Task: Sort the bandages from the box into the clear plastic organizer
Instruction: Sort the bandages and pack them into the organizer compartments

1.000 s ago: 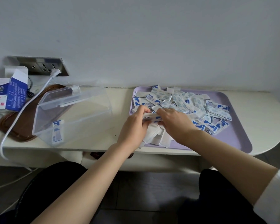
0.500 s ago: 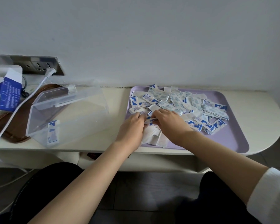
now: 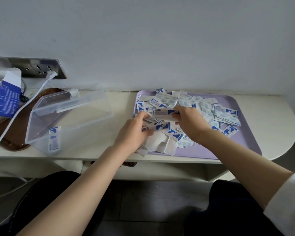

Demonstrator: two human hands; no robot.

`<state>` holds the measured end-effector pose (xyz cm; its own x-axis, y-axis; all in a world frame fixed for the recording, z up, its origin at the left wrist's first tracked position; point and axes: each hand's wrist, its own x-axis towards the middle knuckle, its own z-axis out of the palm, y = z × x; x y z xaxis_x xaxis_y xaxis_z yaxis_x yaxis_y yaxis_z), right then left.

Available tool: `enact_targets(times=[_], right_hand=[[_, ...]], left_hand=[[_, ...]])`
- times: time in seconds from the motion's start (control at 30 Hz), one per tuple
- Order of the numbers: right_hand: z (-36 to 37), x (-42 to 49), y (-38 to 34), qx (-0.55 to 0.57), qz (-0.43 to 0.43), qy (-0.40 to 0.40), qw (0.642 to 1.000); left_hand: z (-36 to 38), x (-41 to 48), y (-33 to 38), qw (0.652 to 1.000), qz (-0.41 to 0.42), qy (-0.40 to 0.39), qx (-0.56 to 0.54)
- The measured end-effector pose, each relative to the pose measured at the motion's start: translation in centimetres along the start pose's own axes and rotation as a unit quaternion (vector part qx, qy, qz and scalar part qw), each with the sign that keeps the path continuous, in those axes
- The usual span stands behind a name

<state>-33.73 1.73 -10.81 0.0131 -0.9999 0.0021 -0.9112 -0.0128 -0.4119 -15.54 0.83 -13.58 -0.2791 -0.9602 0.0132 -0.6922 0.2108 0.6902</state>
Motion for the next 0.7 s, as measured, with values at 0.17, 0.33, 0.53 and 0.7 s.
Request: enact_targets(times=[0.17,0.33,0.53,0.7], right_hand=[[-0.2,-0.5,-1.3,-0.007,-0.031,-0.082,0.996],[-0.3,-1.2,-2.3,0.028,-0.067,-0.129,0.989],[0.6,-1.1,-1.9,0.040,-0.083,-0.136,0.986],[2.7,-1.0,-1.3,-0.044,-0.088,-0.047,0.994]], left_hand=[[-0.4,0.7,1.0,0.999,0.031,0.018,0.005],[-1.0,0.5,1.1,0.997,0.021,0.033,0.063],[-0.9,0.0,1.4,0.985,0.022,0.065,0.161],[0.3,0.3,1.2,0.956,0.087,0.062,0.275]])
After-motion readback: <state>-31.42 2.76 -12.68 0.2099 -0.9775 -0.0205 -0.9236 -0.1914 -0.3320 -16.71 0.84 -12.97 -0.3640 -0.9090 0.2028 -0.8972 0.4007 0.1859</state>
